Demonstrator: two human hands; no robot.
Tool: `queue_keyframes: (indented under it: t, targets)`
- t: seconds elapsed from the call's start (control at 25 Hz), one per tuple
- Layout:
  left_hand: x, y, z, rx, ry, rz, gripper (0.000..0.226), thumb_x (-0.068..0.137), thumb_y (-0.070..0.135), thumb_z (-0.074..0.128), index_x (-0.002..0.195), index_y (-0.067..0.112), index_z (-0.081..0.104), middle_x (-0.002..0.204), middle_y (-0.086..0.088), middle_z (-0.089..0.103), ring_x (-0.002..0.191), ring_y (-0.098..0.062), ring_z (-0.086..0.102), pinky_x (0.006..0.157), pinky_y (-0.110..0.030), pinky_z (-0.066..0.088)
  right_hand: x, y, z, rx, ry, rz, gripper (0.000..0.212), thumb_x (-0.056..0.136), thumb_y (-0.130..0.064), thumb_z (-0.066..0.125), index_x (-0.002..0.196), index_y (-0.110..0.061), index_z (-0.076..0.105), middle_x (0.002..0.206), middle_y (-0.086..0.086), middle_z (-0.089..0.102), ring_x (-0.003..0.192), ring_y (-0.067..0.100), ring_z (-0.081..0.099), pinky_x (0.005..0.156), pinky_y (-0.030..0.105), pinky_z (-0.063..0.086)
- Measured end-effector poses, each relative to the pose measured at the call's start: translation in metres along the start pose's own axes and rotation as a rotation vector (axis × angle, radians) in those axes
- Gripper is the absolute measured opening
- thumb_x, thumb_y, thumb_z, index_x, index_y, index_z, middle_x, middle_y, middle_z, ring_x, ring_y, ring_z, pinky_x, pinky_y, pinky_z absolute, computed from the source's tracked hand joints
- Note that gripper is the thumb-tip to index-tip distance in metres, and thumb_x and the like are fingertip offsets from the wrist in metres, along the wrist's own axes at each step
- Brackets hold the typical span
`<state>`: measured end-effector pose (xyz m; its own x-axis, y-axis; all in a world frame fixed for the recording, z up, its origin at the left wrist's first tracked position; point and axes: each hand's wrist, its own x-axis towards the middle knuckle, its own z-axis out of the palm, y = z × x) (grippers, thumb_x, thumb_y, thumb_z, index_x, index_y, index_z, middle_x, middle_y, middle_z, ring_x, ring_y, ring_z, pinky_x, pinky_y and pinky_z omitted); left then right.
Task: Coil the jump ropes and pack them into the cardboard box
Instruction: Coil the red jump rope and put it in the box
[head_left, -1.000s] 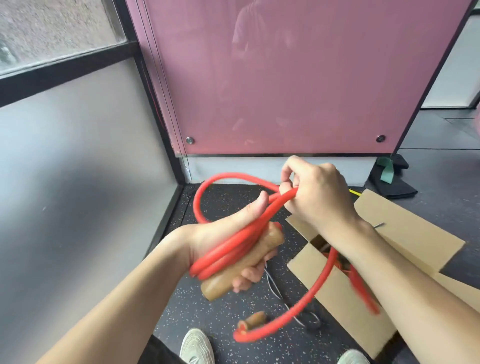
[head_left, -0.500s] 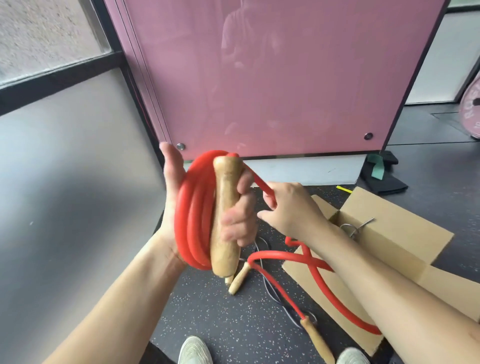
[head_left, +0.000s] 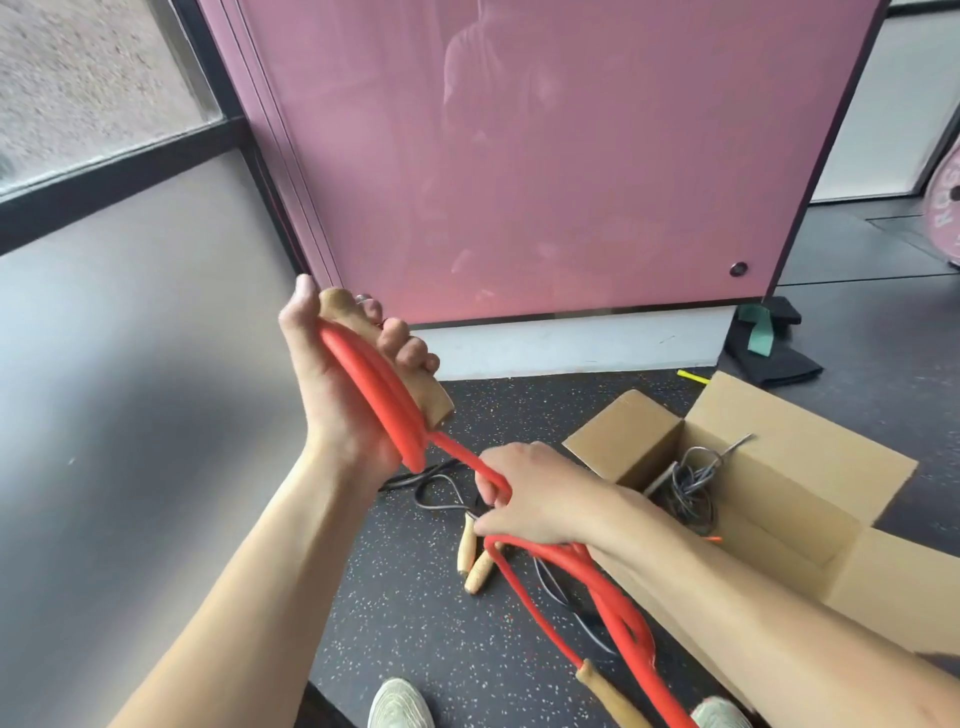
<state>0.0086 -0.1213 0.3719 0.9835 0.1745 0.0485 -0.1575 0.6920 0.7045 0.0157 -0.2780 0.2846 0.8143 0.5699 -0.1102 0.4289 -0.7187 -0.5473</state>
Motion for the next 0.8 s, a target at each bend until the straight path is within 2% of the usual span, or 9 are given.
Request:
queue_keyframes:
  t: [0.12,0.2,0.28,0.36,0.44,0.56,0.68,0.76,0.8]
  targets:
    - [-0.007,-0.001,0.009,0.131,-0.01,0.114,0.043,0.058,0.053,0.064,0.077,0.02,0.045,0.056,0.003,0.039,0.047,-0.015,0.036,0.056,-0.027,0.032,0.001,0.012,-0.015,0.047,0.155,0.065,0.021,0.084,-0.016,0.068,0.072,-0.027,0.053,0.075,-0.009,0.061,0.072,0.012,0.056,0.06,0.025,0.041]
    - [-0.001,0.0,0.0,0.128,0.053,0.179,0.05,0.059,0.05,0.067,0.088,0.015,0.046,0.06,-0.002,0.043,0.05,-0.019,0.044,0.056,-0.026,0.041,-0.001,0.011,-0.017,0.095,0.19,0.009,0.022,0.088,-0.014,0.066,0.075,-0.029,0.056,0.077,-0.01,0.062,0.072,0.008,0.057,0.064,0.024,0.042]
    - [0.005,-0.004,-0.014,0.462,0.153,0.314,0.067,0.067,0.052,0.075,0.105,0.007,0.046,0.075,-0.016,0.058,0.068,-0.031,0.061,0.071,-0.04,0.054,-0.002,0.003,-0.015,0.161,0.216,-0.067,0.013,0.088,-0.019,0.071,0.085,-0.03,0.065,0.081,-0.011,0.068,0.075,0.005,0.062,0.069,0.024,0.049]
    - [0.007,-0.018,-0.025,0.963,0.194,0.456,0.07,0.075,0.06,0.073,0.113,0.005,0.054,0.1,-0.024,0.066,0.099,-0.036,0.066,0.097,-0.053,0.049,-0.004,-0.005,-0.015,0.206,0.253,-0.114,0.007,0.085,-0.027,0.076,0.089,-0.024,0.071,0.08,-0.008,0.073,0.075,0.009,0.068,0.073,0.029,0.055]
    - [0.006,-0.026,-0.026,1.159,0.121,0.604,0.046,0.083,0.054,0.07,0.101,0.014,0.058,0.087,-0.013,0.07,0.092,-0.028,0.066,0.095,-0.044,0.048,-0.007,-0.007,-0.017,0.219,0.271,-0.149,0.013,0.083,-0.029,0.079,0.084,-0.018,0.072,0.073,-0.003,0.072,0.068,0.016,0.067,0.071,0.035,0.054]
    - [0.002,-0.023,-0.019,1.116,0.079,0.731,0.032,0.089,0.041,0.071,0.081,0.017,0.053,0.068,-0.009,0.065,0.074,-0.025,0.064,0.084,-0.033,0.046,-0.012,-0.012,-0.015,0.242,0.226,-0.172,0.019,0.077,-0.026,0.084,0.077,-0.015,0.069,0.069,-0.002,0.072,0.065,0.015,0.068,0.071,0.036,0.055]
    - [0.001,-0.021,-0.018,1.246,0.11,0.732,0.032,0.088,0.039,0.074,0.077,0.016,0.056,0.064,-0.007,0.063,0.07,-0.018,0.06,0.081,-0.023,0.043,-0.013,-0.017,-0.012,0.139,0.249,-0.208,0.019,0.075,-0.028,0.083,0.076,-0.018,0.067,0.072,-0.004,0.072,0.07,0.014,0.069,0.072,0.035,0.057]
    - [0.005,-0.021,-0.023,1.456,0.004,0.53,0.04,0.084,0.048,0.076,0.066,0.017,0.058,0.059,0.005,0.062,0.063,-0.011,0.056,0.075,-0.025,0.046,-0.017,-0.016,-0.018,0.058,0.224,-0.208,0.016,0.073,-0.027,0.085,0.078,-0.023,0.071,0.076,-0.005,0.074,0.073,0.009,0.067,0.072,0.025,0.055]
    - [0.005,-0.021,-0.025,1.551,-0.06,0.354,0.048,0.081,0.057,0.075,0.065,0.014,0.06,0.06,0.007,0.063,0.06,-0.009,0.057,0.072,-0.028,0.049,-0.02,-0.015,-0.021,0.05,0.193,-0.218,0.017,0.072,-0.025,0.087,0.086,-0.024,0.077,0.081,-0.006,0.075,0.072,0.003,0.065,0.069,0.013,0.049]
